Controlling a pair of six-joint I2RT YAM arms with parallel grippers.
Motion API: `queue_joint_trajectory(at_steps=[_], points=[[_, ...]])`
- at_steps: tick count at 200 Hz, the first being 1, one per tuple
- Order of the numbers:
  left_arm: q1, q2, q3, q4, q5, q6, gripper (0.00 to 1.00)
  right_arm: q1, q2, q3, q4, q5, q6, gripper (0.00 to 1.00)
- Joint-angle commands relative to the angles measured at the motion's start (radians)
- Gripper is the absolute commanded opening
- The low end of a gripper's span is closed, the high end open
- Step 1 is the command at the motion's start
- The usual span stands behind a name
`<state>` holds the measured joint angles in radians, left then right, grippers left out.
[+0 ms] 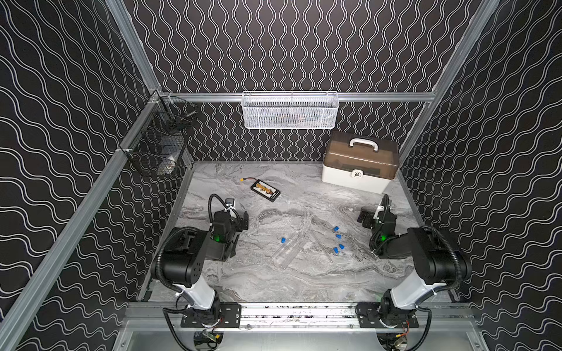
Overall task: Insert stoppers into test tubes
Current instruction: Pick up the test tube at the center of the board.
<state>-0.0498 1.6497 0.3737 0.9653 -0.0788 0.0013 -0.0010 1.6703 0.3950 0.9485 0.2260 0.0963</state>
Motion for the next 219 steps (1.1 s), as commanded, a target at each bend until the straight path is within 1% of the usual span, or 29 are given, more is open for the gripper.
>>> queue_joint_trajectory(at_steps=[1, 153, 176, 188, 196, 202, 219], points=[[0.002, 0.002, 0.001, 0.047, -0.007, 0.013, 0.99, 0.001, 0.001, 0.001, 0.047, 0.001, 0.000, 0.99], [0.002, 0.001, 0.003, 0.041, 0.005, 0.007, 0.99, 0.001, 0.000, 0.002, 0.042, -0.003, 0.003, 0.99], [0.002, -0.008, -0.012, 0.066, -0.008, 0.015, 0.99, 0.003, -0.023, -0.036, 0.106, 0.039, 0.001, 0.99], [-0.004, -0.059, -0.033, 0.070, -0.052, 0.003, 0.99, 0.003, -0.079, -0.046, 0.068, 0.042, 0.003, 0.99], [-0.022, -0.108, -0.040, 0.043, -0.126, 0.003, 0.99, 0.009, -0.122, -0.039, 0.031, 0.042, -0.009, 0.99], [-0.040, -0.144, -0.035, 0.009, -0.163, 0.007, 0.99, 0.014, -0.156, -0.024, -0.029, 0.049, -0.010, 0.99], [-0.072, -0.240, 0.016, -0.151, -0.202, 0.028, 0.99, 0.039, -0.225, 0.031, -0.191, 0.089, -0.018, 0.99]])
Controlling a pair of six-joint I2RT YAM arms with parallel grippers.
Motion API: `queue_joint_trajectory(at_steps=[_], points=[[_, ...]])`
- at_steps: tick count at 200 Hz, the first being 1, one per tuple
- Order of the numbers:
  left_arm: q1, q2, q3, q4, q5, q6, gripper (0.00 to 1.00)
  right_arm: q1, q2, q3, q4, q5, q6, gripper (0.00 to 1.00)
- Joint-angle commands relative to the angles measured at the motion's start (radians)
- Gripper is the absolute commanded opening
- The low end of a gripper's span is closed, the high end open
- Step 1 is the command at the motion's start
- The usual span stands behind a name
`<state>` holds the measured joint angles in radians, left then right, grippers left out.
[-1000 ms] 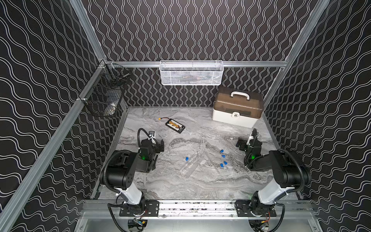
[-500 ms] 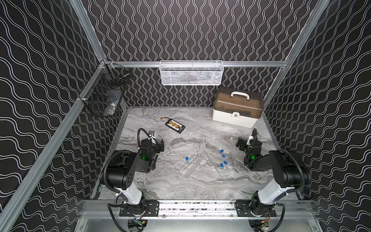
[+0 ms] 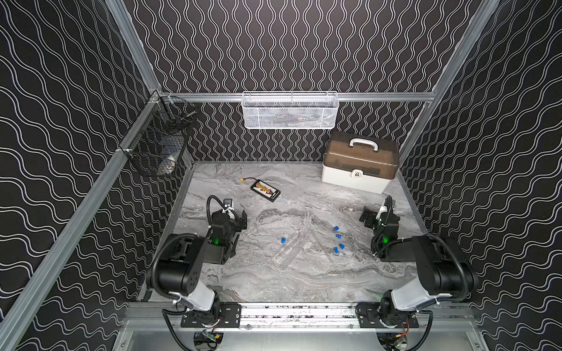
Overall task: Insert stoppers into test tubes
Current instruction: Pick up the test tube at the center of the board.
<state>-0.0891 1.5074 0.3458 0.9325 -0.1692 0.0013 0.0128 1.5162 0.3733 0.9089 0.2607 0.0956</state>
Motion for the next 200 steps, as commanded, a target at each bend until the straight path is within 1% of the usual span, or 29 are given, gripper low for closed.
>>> queue_joint_trajectory(at_steps=[1, 11, 27, 52, 66, 88, 106, 135, 149, 170, 200], points=[[-0.035, -0.100, 0.048, -0.130, -0.114, 0.029, 0.99, 0.028, -0.072, 0.055, -0.157, 0.056, -0.019, 0.99], [-0.050, -0.143, 0.088, -0.221, -0.123, 0.004, 0.99, 0.047, -0.095, 0.075, -0.187, 0.073, -0.031, 0.99], [-0.051, -0.189, 0.153, -0.349, -0.071, -0.087, 0.99, 0.068, -0.137, 0.097, -0.246, 0.086, 0.013, 0.99], [-0.052, -0.208, 0.281, -0.570, 0.083, -0.182, 0.99, 0.073, -0.216, 0.170, -0.479, 0.045, 0.138, 0.99], [-0.052, -0.201, 0.337, -0.659, 0.161, -0.230, 0.99, 0.074, -0.241, 0.225, -0.630, 0.029, 0.224, 0.99], [-0.058, -0.194, 0.389, -0.741, 0.276, -0.275, 0.97, 0.075, -0.257, 0.305, -0.822, -0.069, 0.311, 0.99], [-0.076, -0.202, 0.421, -0.810, 0.331, -0.301, 0.96, 0.077, -0.258, 0.351, -0.929, -0.165, 0.326, 0.99], [-0.148, -0.207, 0.491, -0.982, 0.333, -0.302, 0.93, 0.104, -0.275, 0.377, -1.033, -0.272, 0.337, 0.99], [-0.200, -0.202, 0.532, -1.073, 0.319, -0.296, 0.91, 0.128, -0.288, 0.375, -1.065, -0.284, 0.330, 0.99], [-0.289, -0.189, 0.609, -1.227, 0.263, -0.276, 0.89, 0.166, -0.301, 0.375, -1.115, -0.289, 0.328, 0.99], [-0.388, -0.174, 0.692, -1.408, 0.226, -0.271, 0.83, 0.188, -0.324, 0.363, -1.154, -0.310, 0.352, 0.99]])
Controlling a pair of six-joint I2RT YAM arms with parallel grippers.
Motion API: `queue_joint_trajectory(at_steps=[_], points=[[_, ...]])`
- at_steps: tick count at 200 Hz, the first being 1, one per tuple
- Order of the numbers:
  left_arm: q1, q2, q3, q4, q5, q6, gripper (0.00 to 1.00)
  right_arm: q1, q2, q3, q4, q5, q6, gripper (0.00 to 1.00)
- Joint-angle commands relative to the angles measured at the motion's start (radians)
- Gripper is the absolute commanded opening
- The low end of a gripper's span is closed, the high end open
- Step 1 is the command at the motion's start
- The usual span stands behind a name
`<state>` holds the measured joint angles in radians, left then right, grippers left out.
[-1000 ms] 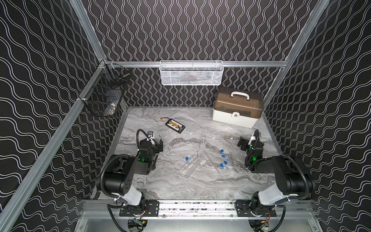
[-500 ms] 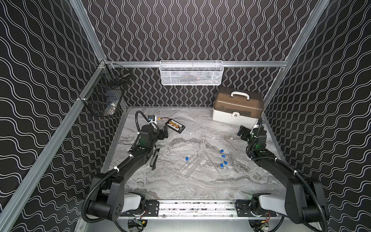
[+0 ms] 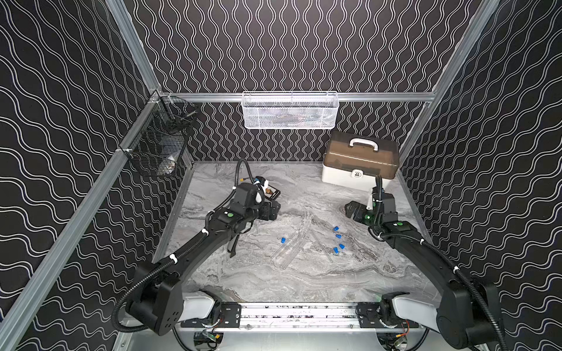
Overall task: Insert stoppers into test tubes
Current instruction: Pick up the test tube at the center of the board.
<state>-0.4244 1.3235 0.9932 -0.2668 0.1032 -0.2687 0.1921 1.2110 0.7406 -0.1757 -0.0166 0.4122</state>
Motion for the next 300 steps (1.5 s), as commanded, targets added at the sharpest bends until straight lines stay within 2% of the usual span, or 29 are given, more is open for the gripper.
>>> queue_joint_trajectory(at_steps=[1, 44, 74, 98, 123, 175, 219, 300], points=[[-0.057, 0.009, 0.046, -0.213, -0.047, 0.000, 0.83, 0.009, -0.020, -0.005, -0.071, -0.033, 0.036, 0.99], [-0.252, 0.067, 0.103, -0.428, -0.106, -0.001, 0.75, 0.009, -0.080, -0.032, -0.094, -0.010, 0.062, 0.99], [-0.375, 0.136, 0.169, -0.546, -0.173, -0.004, 0.66, 0.008, -0.102, -0.040, -0.103, 0.043, 0.072, 0.99], [-0.438, 0.170, 0.196, -0.567, -0.167, -0.020, 0.56, 0.008, -0.108, -0.039, -0.108, 0.073, 0.082, 0.99], [-0.496, 0.221, 0.187, -0.539, -0.144, -0.033, 0.50, 0.009, -0.119, -0.040, -0.120, 0.104, 0.102, 0.99], [-0.519, 0.306, 0.163, -0.460, -0.121, -0.043, 0.42, 0.008, -0.237, -0.089, -0.084, 0.189, 0.129, 0.99], [-0.525, 0.373, 0.170, -0.412, -0.117, -0.041, 0.40, 0.009, -0.215, -0.075, -0.119, 0.188, 0.138, 1.00], [-0.526, 0.439, 0.163, -0.371, -0.188, -0.049, 0.33, 0.008, -0.220, -0.087, -0.108, 0.191, 0.140, 0.99]])
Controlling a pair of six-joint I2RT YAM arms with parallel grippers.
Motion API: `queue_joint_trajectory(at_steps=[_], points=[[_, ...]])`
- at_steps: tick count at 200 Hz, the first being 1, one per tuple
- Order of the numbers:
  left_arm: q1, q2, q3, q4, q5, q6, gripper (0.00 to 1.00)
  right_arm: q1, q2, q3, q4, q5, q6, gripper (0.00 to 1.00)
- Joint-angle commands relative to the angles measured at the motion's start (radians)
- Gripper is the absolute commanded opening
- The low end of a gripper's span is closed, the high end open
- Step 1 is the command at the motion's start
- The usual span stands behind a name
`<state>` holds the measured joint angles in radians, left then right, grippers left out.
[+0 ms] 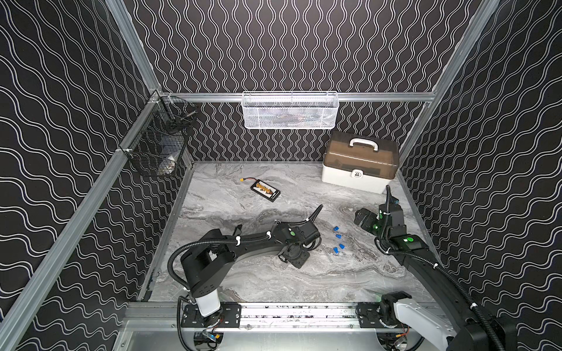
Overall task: Insert stoppers into test tubes
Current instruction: Pick up the test tube at the center of the board.
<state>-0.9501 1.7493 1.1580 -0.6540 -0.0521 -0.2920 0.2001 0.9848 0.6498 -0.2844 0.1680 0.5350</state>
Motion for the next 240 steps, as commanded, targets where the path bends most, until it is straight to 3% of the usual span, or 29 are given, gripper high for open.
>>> queue_joint_trajectory(at_steps=[1, 240], points=[[-0.001, 0.014, -0.001, 0.016, -0.033, -0.025, 0.33, 0.000, 0.006, 0.004, 0.000, 0.007, 0.017, 0.99], [-0.001, 0.102, -0.033, 0.065, -0.070, -0.030, 0.24, -0.001, 0.018, -0.011, 0.002, -0.009, 0.015, 0.99]])
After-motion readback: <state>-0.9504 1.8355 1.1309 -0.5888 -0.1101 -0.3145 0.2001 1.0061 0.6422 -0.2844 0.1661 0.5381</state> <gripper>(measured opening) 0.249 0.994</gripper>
